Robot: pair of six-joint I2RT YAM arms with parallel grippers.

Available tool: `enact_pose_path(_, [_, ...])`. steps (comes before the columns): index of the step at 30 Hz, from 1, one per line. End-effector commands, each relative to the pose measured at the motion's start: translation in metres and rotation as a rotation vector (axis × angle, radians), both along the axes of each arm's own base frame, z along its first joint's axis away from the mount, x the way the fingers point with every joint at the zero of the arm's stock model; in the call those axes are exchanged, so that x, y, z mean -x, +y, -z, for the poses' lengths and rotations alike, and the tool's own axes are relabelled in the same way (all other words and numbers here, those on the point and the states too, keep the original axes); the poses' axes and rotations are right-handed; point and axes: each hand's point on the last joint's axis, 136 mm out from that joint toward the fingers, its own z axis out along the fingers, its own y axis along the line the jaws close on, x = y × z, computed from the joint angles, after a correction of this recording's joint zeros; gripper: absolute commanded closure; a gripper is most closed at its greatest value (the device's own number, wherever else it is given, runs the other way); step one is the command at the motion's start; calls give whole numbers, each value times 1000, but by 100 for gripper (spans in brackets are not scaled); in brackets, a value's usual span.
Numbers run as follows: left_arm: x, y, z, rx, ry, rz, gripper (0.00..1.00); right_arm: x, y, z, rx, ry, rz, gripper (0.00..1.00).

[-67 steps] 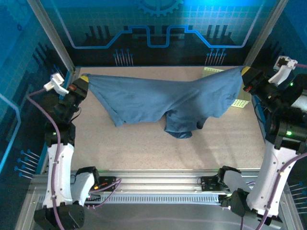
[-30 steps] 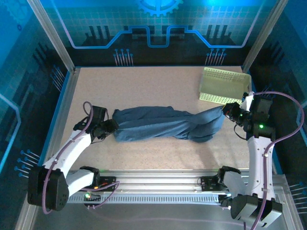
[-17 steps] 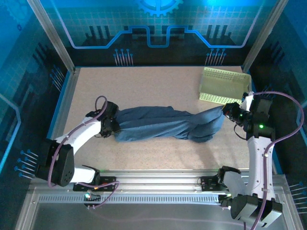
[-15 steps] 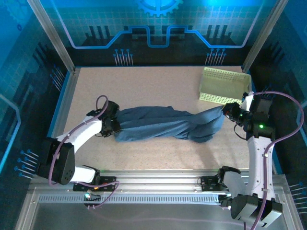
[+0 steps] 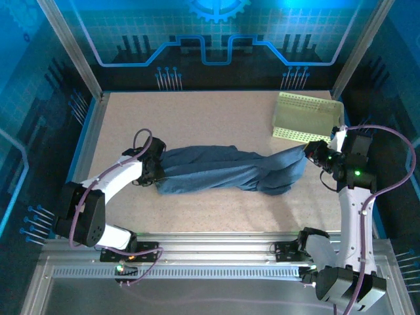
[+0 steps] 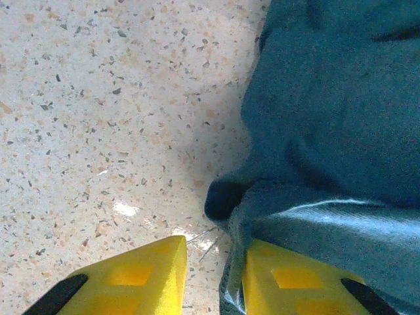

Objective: Fold the inside-out t-shirt

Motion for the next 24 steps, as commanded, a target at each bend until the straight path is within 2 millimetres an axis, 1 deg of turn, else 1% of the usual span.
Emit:
enact_pose_path(1, [4, 2, 1, -21, 19, 17, 76, 0, 3, -11, 29, -35, -18, 100])
enact_pose_path(8, [-2, -7, 7, 30, -1, 28, 84, 1, 3, -12, 27, -39, -19, 100])
enact_pose_path(12, [-7, -8, 9, 40, -14, 28, 95, 2, 3, -14, 29, -41, -15, 100])
enact_pose_path(14, [-10, -9, 4, 49, -43, 25, 100, 2, 2, -16, 34, -47, -10, 100])
enact_pose_path(16, [-16, -9, -10, 70, -110, 26, 100, 3, 1, -24, 36, -60, -4, 100])
enact_pose_path(18, [-25, -14, -39, 127, -239, 41, 100, 3, 0, -40, 40, -89, 6, 100])
enact_pose_path(20, [-35, -17, -92, 196, -454, 67, 100, 4, -3, -67, 50, -136, 21, 100])
enact_pose_path(21, [-37, -18, -119, 229, -559, 79, 100, 5, -5, -86, 57, -173, 32, 100])
enact_pose_path(22, [-38, -16, -152, 268, -686, 87, 100, 7, -7, -105, 63, -211, 45, 100])
enact_pose_path(23, [-36, -13, -181, 297, -797, 88, 100, 9, -10, -125, 69, -251, 59, 100])
enact_pose_path(24, [-31, -8, -213, 326, -922, 78, 100, 14, -12, -155, 82, -313, 78, 100])
